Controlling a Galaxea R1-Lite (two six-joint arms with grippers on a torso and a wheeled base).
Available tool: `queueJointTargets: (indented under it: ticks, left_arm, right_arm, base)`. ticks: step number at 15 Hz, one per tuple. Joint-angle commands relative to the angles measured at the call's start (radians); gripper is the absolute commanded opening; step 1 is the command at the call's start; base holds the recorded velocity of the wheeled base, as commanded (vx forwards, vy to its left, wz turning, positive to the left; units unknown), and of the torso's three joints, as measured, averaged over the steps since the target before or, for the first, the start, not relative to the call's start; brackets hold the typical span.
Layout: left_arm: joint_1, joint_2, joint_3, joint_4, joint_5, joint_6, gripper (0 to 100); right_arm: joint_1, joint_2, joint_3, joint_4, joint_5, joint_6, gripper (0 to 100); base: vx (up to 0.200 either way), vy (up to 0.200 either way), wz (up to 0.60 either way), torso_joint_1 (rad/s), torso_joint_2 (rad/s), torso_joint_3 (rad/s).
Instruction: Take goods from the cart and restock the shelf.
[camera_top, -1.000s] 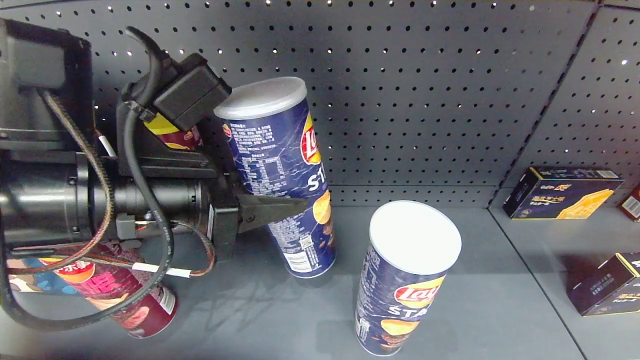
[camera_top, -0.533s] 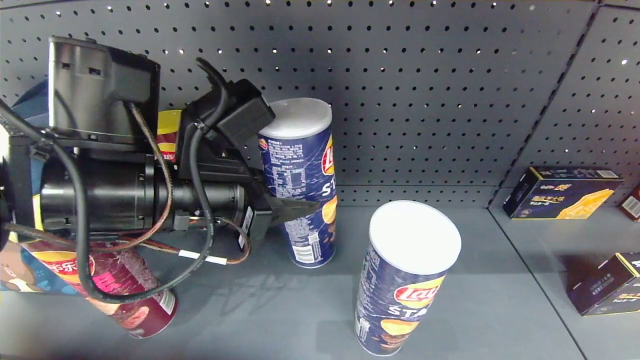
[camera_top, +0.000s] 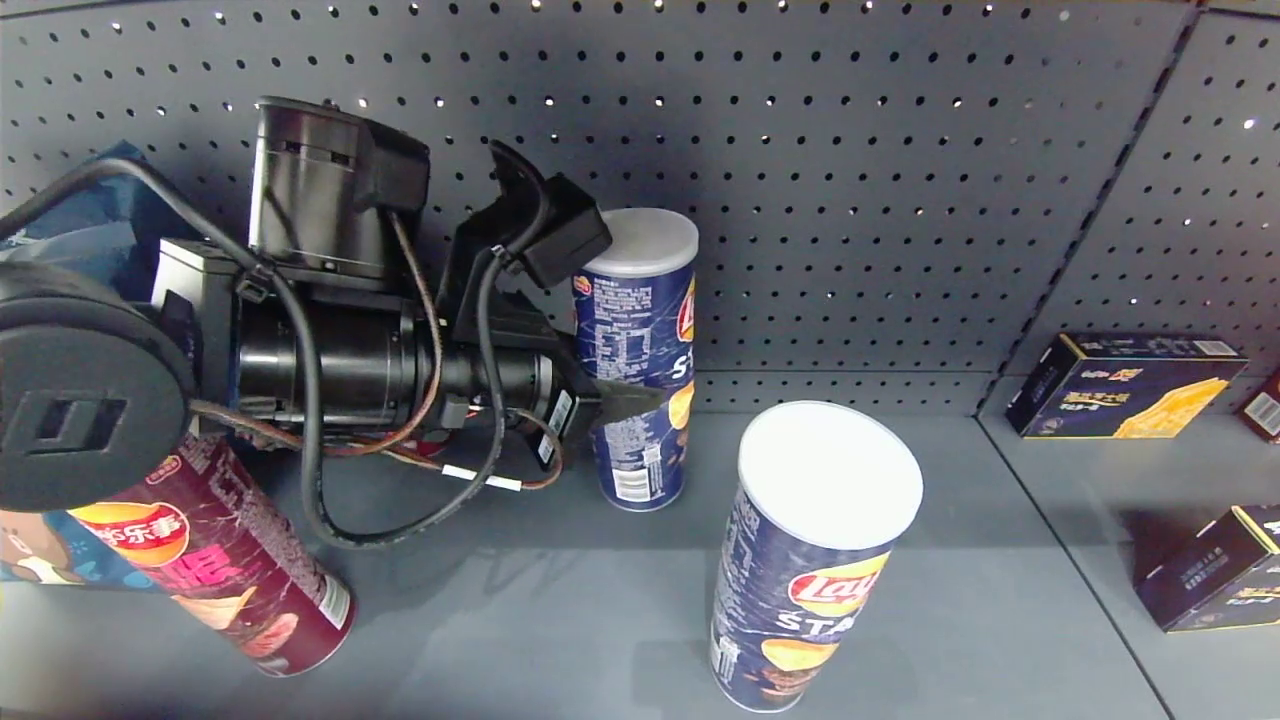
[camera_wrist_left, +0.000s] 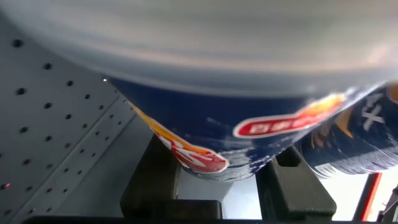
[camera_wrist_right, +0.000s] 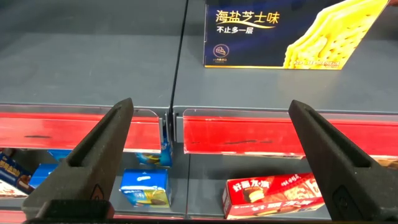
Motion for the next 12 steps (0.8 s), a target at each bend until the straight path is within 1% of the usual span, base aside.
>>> queueJointTargets:
  ticks: [1,4,5,7,10,12]
  left_arm:
    - [-0.003,0.031,-0.002,-0.009,-0.001,0.001,0]
    - [-0.006,0.059,-0.003,-0.054,-0.003,0.001,0]
    - [-0.017,0.078,-0.005,-0.075,-0.001,-0.002,0]
    - [-0.022,0.105,-0.011,-0.097,-0.003,-0.004,0]
    - [-0.033,0.171,-0.092,-0.108,-0.003,-0.004,0]
    - [-0.034,0.192,-0.109,-0.108,-0.003,-0.004,0]
  right_arm:
    - [0.0,0.002,0.0,-0.001,0.0,0.0,100]
    - [0.0,0.002,0.0,-0.001,0.0,0.0,100]
    - [0.0,0.002,0.0,-0.001,0.0,0.0,100]
    - [0.0,0.002,0.0,-0.001,0.0,0.0,100]
    - [0.0,0.002,0.0,-0.001,0.0,0.0,100]
    - [0.0,0.002,0.0,-0.001,0.0,0.0,100]
  base:
    - [0.0,0.0,0.0,0.0,0.0,0.0]
    - [0.0,0.0,0.0,0.0,0.0,0.0]
    - [0.0,0.0,0.0,0.0,0.0,0.0]
    - [0.0,0.0,0.0,0.0,0.0,0.0]
    - [0.0,0.0,0.0,0.0,0.0,0.0]
    - [0.0,0.0,0.0,0.0,0.0,0.0]
